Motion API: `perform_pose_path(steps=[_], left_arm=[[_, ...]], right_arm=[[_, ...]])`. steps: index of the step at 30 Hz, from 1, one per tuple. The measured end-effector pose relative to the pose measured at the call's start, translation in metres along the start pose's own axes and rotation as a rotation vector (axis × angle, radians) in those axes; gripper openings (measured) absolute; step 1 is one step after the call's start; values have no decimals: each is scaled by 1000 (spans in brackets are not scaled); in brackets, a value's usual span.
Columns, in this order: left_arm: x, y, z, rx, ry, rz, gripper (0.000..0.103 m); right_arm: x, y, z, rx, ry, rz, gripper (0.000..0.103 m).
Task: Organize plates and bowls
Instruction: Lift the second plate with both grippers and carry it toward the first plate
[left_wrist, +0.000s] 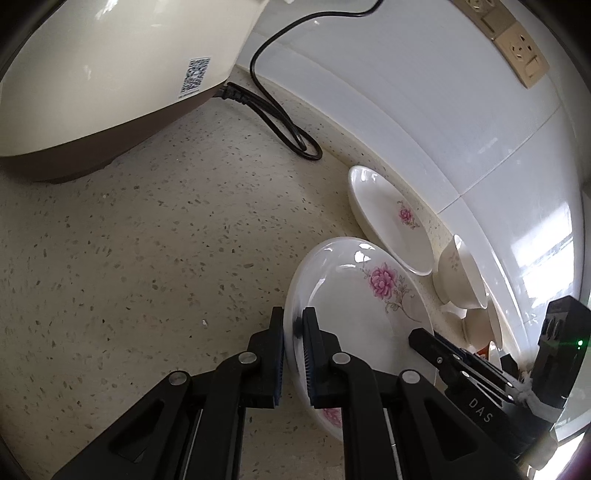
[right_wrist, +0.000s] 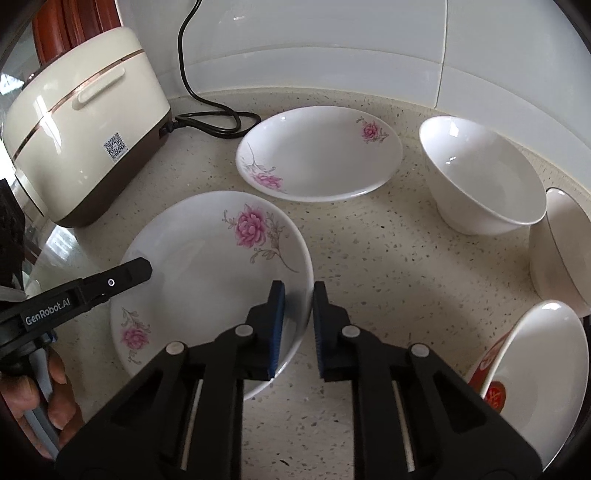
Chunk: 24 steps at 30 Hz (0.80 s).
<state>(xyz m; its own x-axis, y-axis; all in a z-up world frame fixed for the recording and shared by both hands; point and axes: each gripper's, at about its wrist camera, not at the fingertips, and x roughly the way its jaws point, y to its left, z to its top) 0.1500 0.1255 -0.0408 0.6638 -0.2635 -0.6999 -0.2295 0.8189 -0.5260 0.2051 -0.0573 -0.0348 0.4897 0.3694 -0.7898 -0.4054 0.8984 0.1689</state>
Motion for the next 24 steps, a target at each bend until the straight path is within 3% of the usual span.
perform_pose_path(steps=[7, 17, 24], left_arm=[[-5, 10, -2, -46, 3, -23, 9], [-17, 11, -10, -36, -21, -22, 9], [-29, 13, -17, -23, -40, -24, 8]], right_arm=[[-2, -10, 2, 75, -1, 97, 14], [-4, -17, 3, 134, 1, 192, 15], [-7, -13, 3, 130, -2, 207, 15]])
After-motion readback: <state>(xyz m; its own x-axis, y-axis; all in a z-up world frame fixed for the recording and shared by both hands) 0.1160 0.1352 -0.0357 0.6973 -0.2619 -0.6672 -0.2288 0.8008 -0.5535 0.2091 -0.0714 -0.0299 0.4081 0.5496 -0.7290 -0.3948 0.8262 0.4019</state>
